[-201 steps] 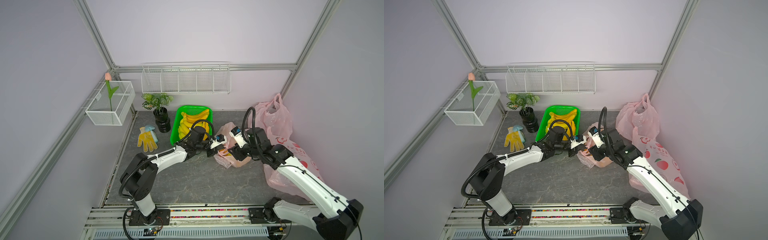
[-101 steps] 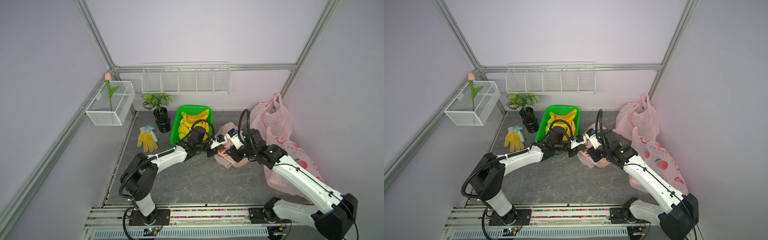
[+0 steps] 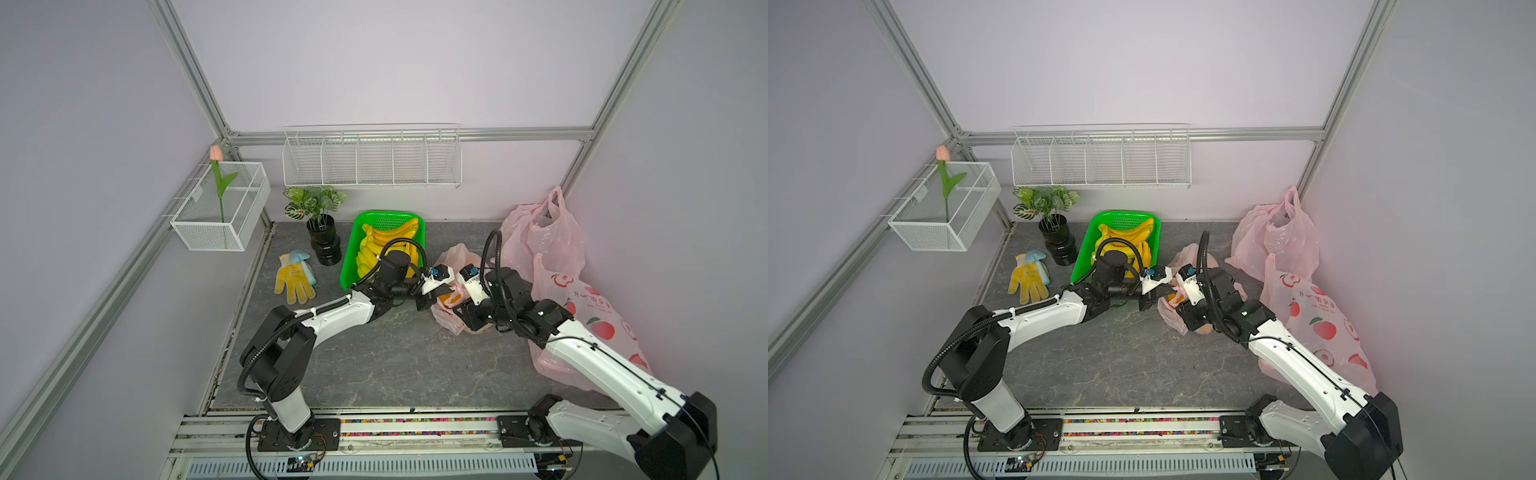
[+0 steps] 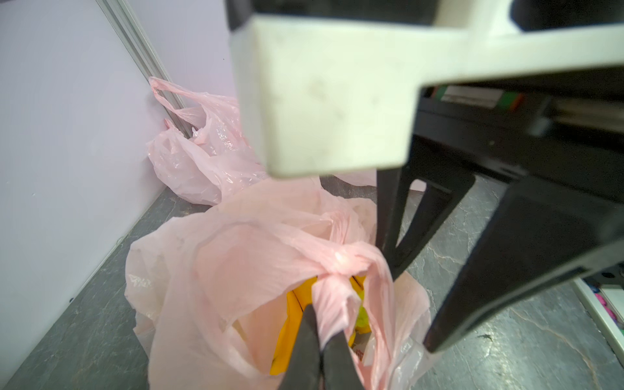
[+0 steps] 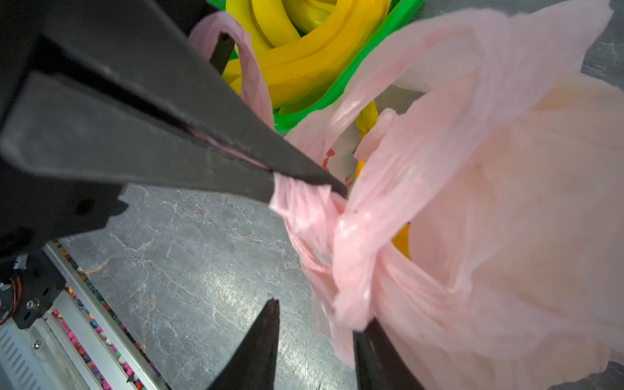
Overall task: Place the banana into a plastic bag & tie a knot
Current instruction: Cross the plastic bag at the center of the board.
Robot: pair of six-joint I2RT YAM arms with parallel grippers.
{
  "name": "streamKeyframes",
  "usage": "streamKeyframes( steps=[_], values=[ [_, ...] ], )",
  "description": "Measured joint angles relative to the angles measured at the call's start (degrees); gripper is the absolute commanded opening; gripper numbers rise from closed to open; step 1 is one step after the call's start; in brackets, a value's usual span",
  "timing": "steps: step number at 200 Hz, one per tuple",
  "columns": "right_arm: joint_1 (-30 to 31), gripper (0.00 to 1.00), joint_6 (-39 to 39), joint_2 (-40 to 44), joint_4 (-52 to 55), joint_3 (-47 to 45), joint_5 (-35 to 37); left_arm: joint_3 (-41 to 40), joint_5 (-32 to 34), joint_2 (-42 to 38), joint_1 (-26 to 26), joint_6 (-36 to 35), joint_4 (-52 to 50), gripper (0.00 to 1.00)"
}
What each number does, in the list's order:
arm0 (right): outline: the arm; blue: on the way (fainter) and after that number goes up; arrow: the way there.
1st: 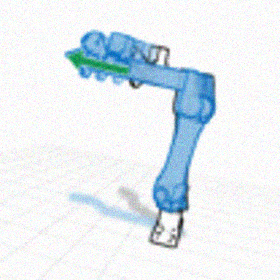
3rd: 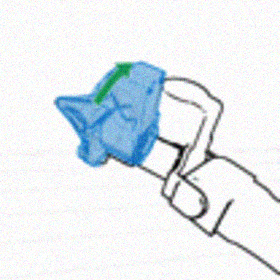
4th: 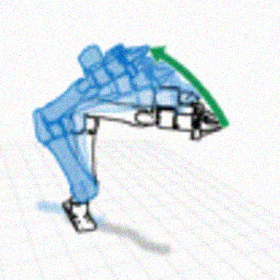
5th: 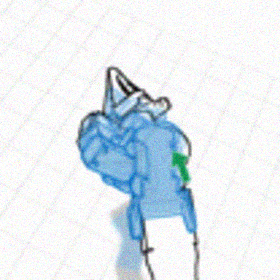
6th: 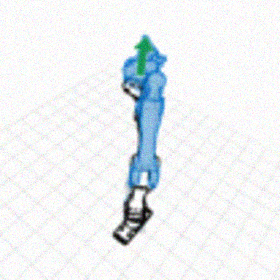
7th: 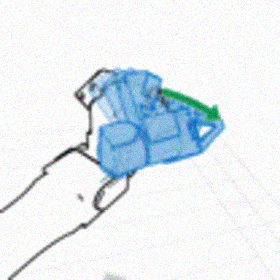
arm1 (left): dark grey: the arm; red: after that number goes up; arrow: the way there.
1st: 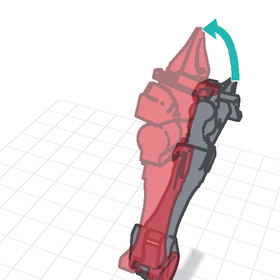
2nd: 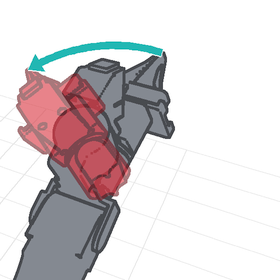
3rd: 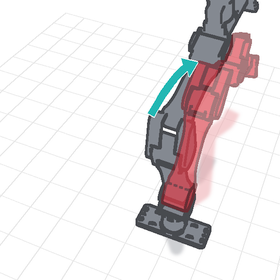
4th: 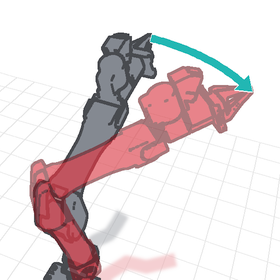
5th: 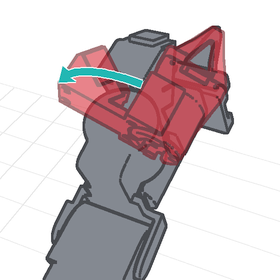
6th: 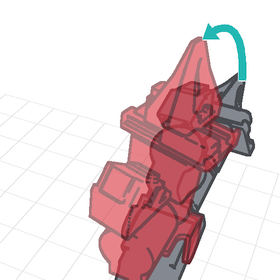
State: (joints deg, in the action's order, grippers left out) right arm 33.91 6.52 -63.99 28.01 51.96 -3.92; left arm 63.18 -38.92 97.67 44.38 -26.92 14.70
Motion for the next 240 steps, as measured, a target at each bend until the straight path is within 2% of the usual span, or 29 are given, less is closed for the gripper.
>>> streamKeyframes(
  steps=[21, 50, 81, 158, 205, 240],
  values=[
    [0.0, 0.41, 2.8, 0.0, -5.4, -2.5, 0.3, 0.0, -0.2, 0.0, 0.0, 0.7, 1.0, 0.00],
    [0.0, 0.35, 5.8, -0.1, -9.3, -3.8, 1.3, 0.0, -0.4, 0.0, 0.0, 1.3, 1.8, 0.00],
    [0.0, 0.34, 7.0, 0.1, -11.3, -4.1, 2.5, 0.0, -0.4, 0.0, 0.0, 1.5, 2.1, 0.01],
    [2.3, 0.42, 6.5, 9.9, -11.3, -13.5, 0.8, 0.0, 0.1, 0.0, 0.0, 1.9, 2.2, 0.00],
    [2.7, 0.43, 9.1, 3.0, -19.5, -18.7, -1.3, 0.0, 0.2, 0.0, 0.0, 2.3, 2.1, 0.00],
    [2.7, 0.44, 10.2, 0.7, -31.4, -23.6, 2.6, 0.0, 0.3, 0.0, 0.0, 2.3, 1.7, 0.00]
  ],
)
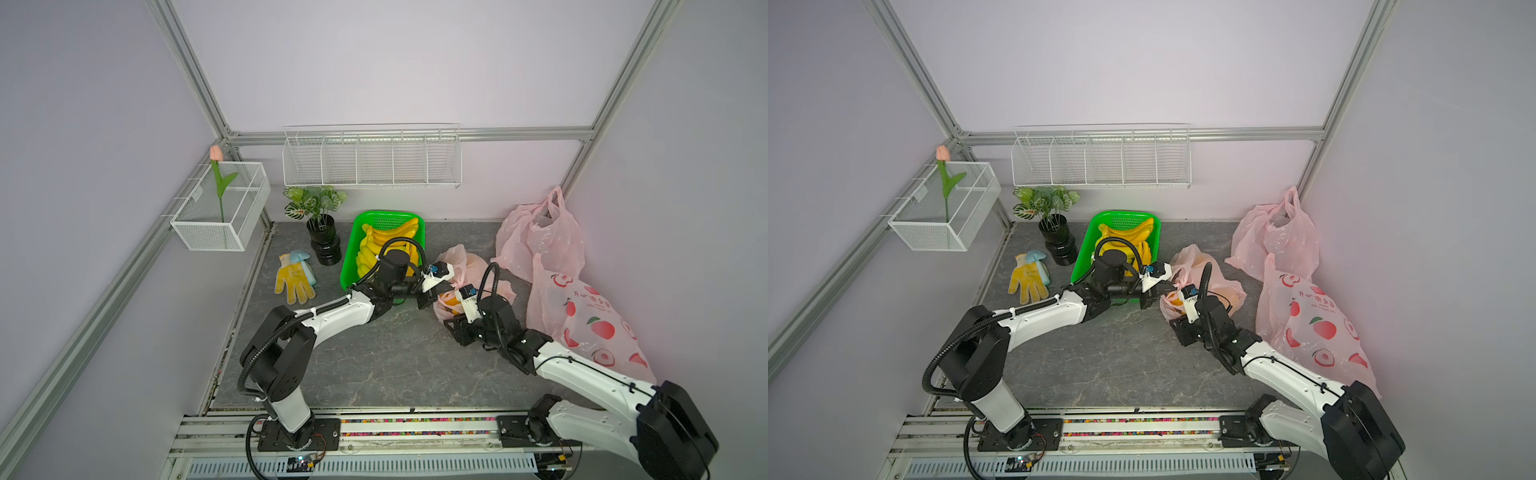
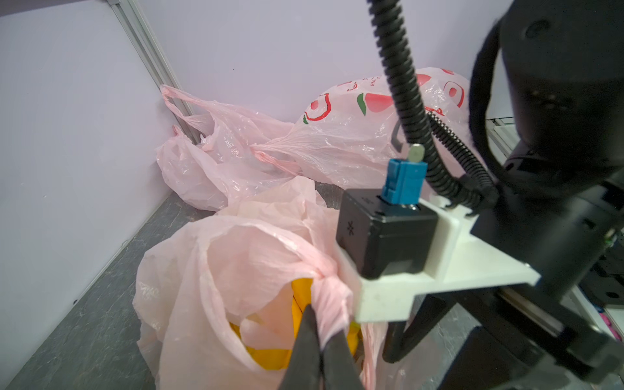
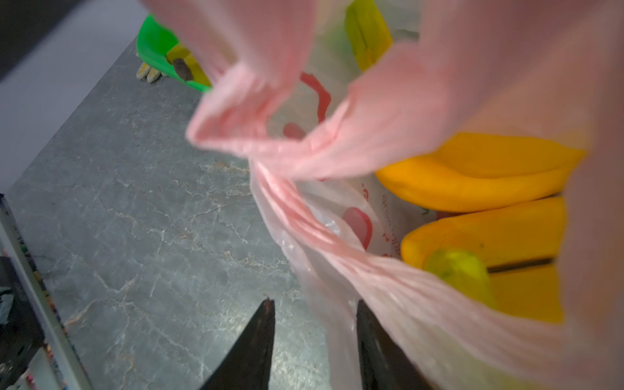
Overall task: Place the banana into a plastic bag & tie a knot
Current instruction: Cross the plastic bag at the center of the board.
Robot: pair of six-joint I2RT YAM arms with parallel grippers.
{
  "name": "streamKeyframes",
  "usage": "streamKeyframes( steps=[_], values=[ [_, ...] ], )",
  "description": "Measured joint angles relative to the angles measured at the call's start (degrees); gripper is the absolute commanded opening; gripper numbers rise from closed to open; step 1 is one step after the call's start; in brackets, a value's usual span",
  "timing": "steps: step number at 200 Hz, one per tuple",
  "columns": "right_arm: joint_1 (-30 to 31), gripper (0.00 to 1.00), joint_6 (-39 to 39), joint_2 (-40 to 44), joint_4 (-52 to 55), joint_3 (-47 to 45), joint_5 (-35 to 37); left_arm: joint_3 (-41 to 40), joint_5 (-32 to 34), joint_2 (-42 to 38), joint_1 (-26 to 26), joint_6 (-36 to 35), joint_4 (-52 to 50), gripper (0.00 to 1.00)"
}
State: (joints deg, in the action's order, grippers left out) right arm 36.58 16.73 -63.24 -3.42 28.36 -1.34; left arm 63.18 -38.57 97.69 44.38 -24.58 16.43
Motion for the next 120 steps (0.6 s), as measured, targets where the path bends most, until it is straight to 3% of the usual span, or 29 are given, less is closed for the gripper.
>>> streamKeyframes(
  steps=[63, 120],
  values=[
    [-1.0, 0.45, -3.4, 1.0, -22.1, -8.5, 9.2, 0.0, -1.3, 0.0, 0.0, 0.0, -2.2, 0.00],
    [-2.8, 0.43, -4.7, 2.8, -31.8, -10.0, 8.9, 1.4, 0.1, 1.2, 1.3, -3.8, -9.2, 0.03]
  ],
)
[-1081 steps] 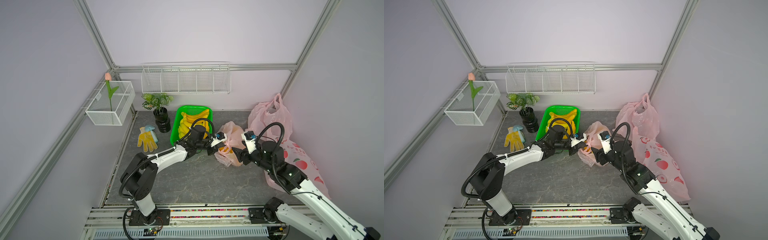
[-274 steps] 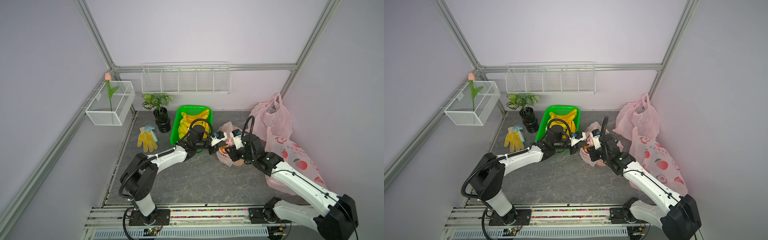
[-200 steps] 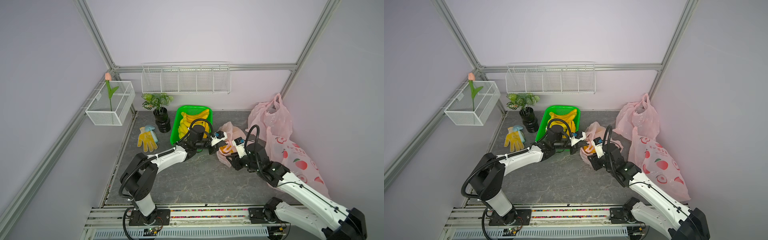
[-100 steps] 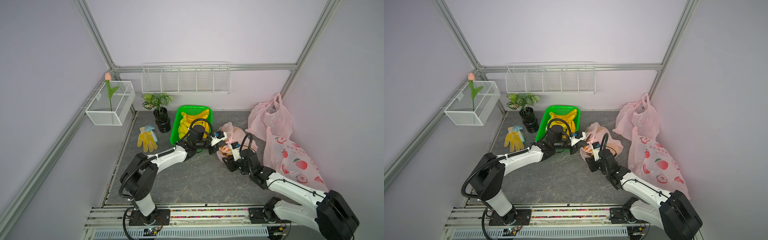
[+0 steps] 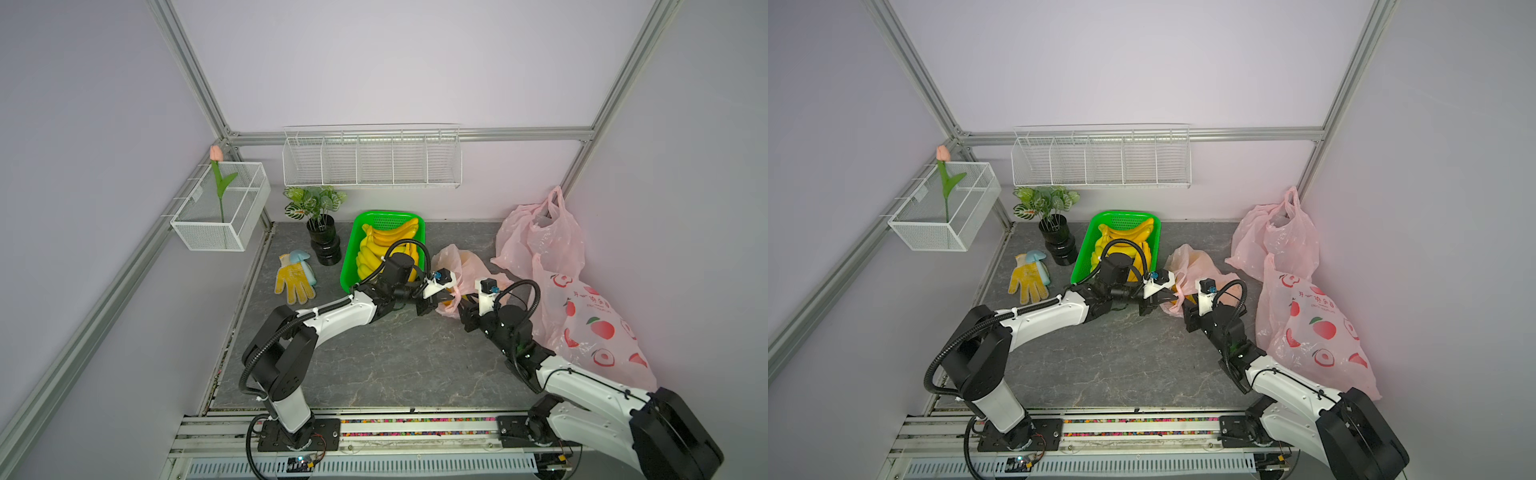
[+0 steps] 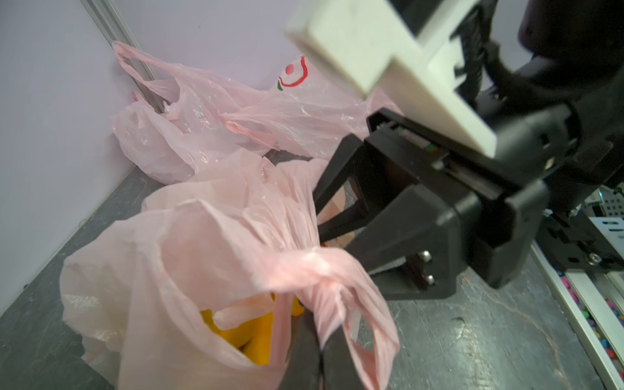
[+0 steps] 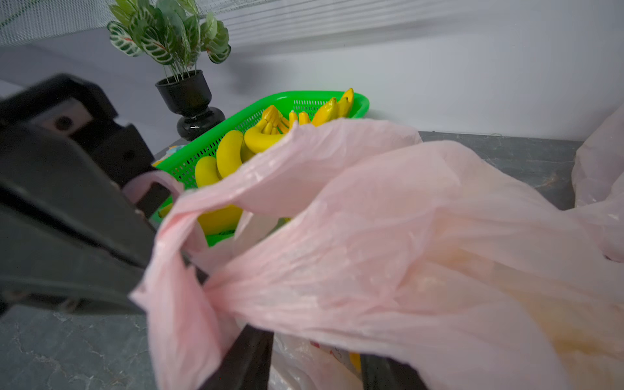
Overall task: Place the banana into a plastic bag & tie a knot
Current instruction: Cross the plastic bag at the center of the board.
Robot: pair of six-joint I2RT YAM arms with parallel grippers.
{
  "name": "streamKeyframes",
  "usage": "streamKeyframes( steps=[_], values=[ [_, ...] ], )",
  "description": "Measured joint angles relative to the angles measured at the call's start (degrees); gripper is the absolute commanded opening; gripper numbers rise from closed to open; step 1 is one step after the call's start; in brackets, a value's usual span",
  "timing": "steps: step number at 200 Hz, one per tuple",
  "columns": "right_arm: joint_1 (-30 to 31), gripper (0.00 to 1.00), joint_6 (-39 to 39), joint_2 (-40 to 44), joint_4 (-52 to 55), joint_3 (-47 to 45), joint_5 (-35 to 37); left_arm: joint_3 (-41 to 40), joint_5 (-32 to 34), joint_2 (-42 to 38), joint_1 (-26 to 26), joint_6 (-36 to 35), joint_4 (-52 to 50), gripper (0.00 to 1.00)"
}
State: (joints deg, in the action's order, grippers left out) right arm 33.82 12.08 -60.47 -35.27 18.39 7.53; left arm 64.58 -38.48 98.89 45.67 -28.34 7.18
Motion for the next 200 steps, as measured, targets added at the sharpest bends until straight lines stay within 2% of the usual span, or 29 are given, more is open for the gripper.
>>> streamKeyframes(
  steps=[63, 82, 107, 150, 200],
  values=[
    [-0.1, 0.43, -0.1, 0.0, -1.3, 0.0, -1.4, 0.6, 4.5, 1.2, 0.3, -2.4, -2.8, 0.15],
    [-0.1, 0.42, -0.1, 0.0, -1.9, 0.0, -2.0, 0.6, 6.1, 2.0, 0.3, -2.5, -2.8, 0.16],
    [-0.1, 0.42, -0.1, 0.0, -2.1, 0.0, -3.0, 0.6, 8.0, 2.5, 0.3, -2.4, -2.7, 0.08],
    [-0.1, 0.44, -0.1, 0.9, -1.0, -0.2, -3.3, 0.6, 10.2, 2.5, 0.4, -2.0, -0.3, 0.02],
    [-0.1, 0.52, -1.9, 12.7, 12.9, 1.4, -4.7, 0.6, 11.3, 1.8, 0.5, -2.2, 0.2, 0.01]
  ],
)
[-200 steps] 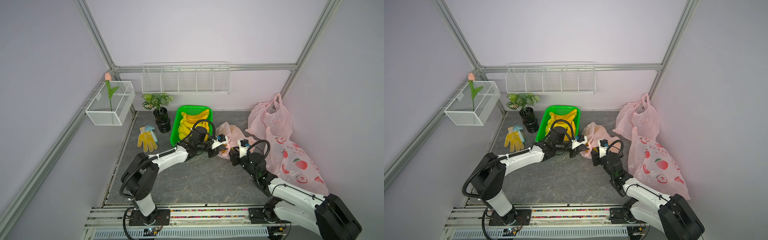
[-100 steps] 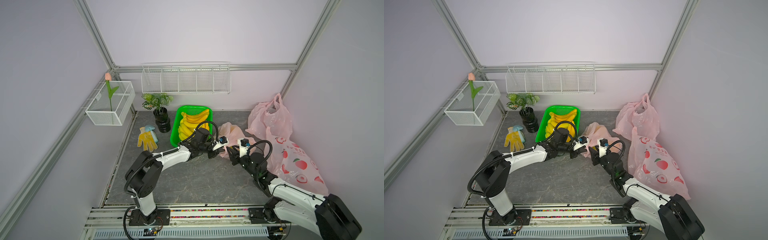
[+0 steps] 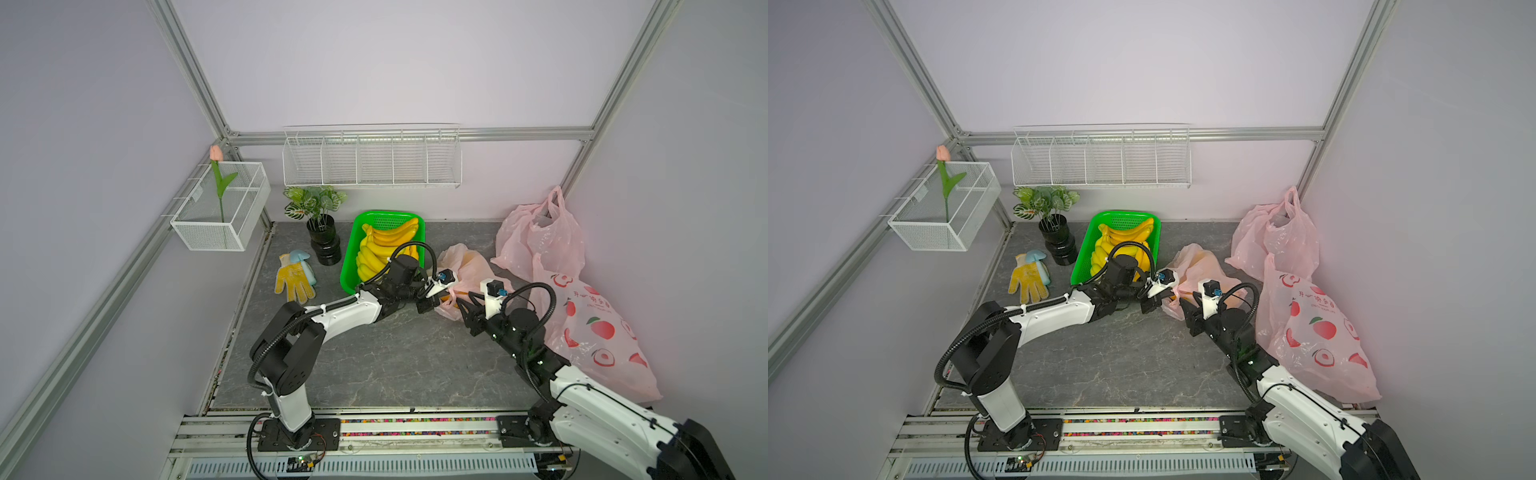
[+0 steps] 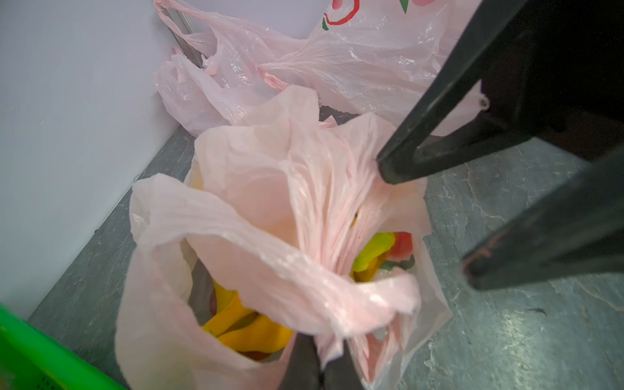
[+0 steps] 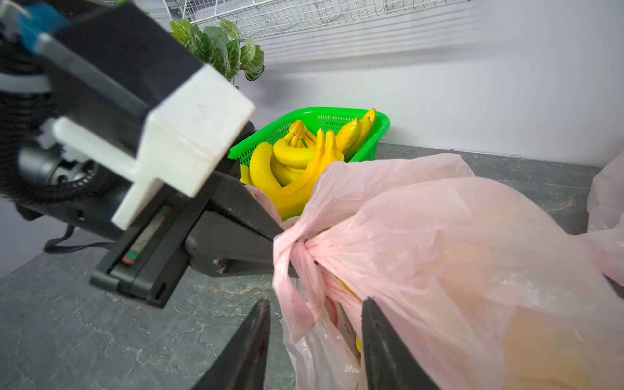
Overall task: Place the banana into a plastic bag & tie a knot
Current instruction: Cross the plastic bag at the center of the board.
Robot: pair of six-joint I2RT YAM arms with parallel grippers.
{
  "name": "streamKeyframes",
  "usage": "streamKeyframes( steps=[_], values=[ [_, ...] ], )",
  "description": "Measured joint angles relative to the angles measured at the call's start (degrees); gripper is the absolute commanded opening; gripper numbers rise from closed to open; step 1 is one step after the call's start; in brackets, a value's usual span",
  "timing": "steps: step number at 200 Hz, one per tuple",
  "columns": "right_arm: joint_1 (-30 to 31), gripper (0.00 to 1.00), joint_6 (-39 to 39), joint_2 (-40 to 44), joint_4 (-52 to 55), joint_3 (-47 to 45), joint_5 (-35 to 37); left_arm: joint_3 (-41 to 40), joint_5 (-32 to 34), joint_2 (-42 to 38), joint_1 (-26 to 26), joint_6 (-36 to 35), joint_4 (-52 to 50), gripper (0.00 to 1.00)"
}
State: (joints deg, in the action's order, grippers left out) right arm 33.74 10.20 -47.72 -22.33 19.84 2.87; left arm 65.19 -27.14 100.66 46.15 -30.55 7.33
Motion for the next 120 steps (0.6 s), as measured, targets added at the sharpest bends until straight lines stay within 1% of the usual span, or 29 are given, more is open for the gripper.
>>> streamKeyframes(
  steps=[23, 48, 60, 89, 120],
  values=[
    [0.0, 0.58, -3.0, 3.2, 8.7, 4.7, -0.4, 0.0, 0.1, -0.9, 0.0, -0.1, -0.2, 0.01],
    [0.2, 0.62, -6.9, 2.5, 15.8, 11.0, 0.2, 0.0, 0.1, -1.6, 0.0, -0.1, -0.3, 0.01],
    [0.4, 0.63, -9.0, 1.0, 18.2, 13.5, 1.2, 0.0, 0.1, -1.6, 0.0, -0.2, -0.4, 0.00],
    [0.5, 0.63, -13.5, -5.2, 22.8, 17.9, 3.9, 0.0, -0.1, -1.6, 0.0, -0.5, -0.5, 0.00],
    [0.6, 0.64, -17.3, -11.8, 25.0, 20.3, 6.2, -0.1, -0.3, -1.6, 0.0, -0.8, -0.4, 0.01]
  ],
)
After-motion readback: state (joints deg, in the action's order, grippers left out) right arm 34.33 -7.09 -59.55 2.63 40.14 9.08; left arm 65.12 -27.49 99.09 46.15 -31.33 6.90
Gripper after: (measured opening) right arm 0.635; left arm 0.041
